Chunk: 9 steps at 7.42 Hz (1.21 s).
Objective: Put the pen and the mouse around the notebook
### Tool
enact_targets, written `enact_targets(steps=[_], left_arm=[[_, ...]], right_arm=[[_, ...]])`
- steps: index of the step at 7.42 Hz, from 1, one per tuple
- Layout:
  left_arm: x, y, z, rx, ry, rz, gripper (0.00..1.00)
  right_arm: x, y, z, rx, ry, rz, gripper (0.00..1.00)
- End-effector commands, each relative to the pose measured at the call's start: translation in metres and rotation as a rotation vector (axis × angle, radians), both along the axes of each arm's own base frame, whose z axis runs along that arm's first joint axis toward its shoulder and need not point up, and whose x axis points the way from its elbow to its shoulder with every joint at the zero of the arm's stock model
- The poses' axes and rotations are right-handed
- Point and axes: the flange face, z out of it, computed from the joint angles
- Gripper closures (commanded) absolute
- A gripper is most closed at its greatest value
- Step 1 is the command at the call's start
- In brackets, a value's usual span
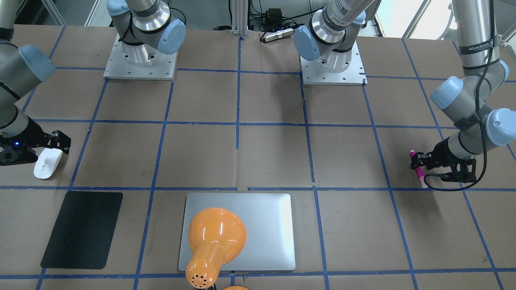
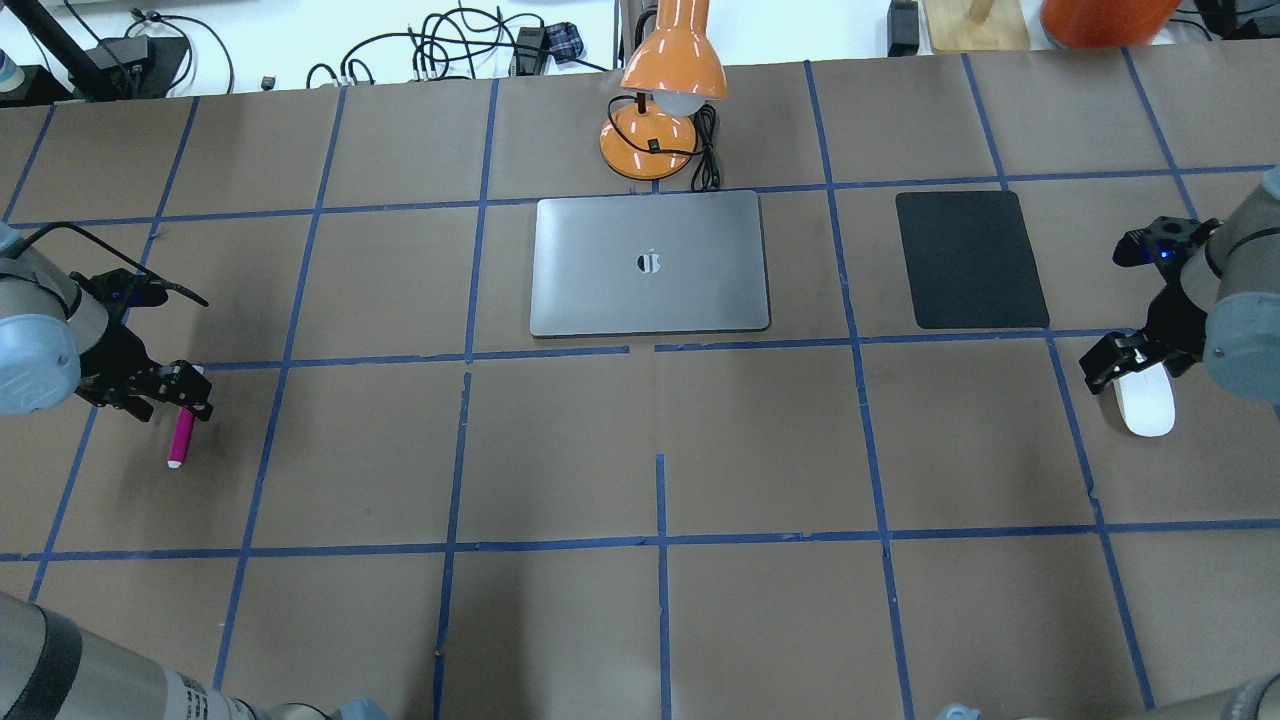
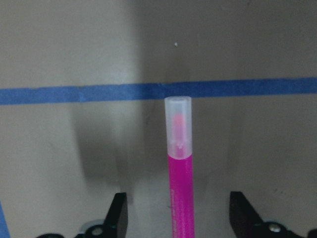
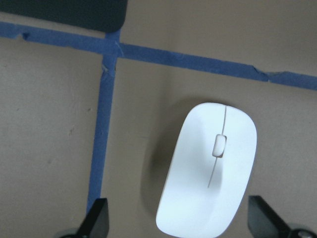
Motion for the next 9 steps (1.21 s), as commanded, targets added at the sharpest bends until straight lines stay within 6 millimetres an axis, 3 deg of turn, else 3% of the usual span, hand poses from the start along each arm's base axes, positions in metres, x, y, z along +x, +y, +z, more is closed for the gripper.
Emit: enact_targets(steps=[1, 3, 6, 7, 9], left_arm=[[-0.001, 0.002, -0.003, 0.007, 0.005, 0.000, 0.98], [0.000, 0.001, -0.002, 0.003, 0.002, 0.000, 0.99], [-0.006, -0.012, 0.034, -0.047, -0.032, -0.029, 1.00], [-0.016, -0.014, 0.045, -0.062, -0.035, -0.045, 1.00], [-0.075, -0.028, 0.065, -0.087, -0.053, -0.063, 1.00]], right_arm=[[-0.006, -0.002, -0.014, 0.013, -0.011, 0.020, 0.00], [-0.016, -0.005, -0.019, 0.020, -0.019, 0.029, 0.00], [-0.025, -0.001, -0.022, 0.030, -0.027, 0.020, 0.00], [-0.028, 0.000, -0.025, 0.025, -0.039, 0.013, 0.00], [-0.032, -0.001, -0.035, 0.033, -0.055, 0.012, 0.15]])
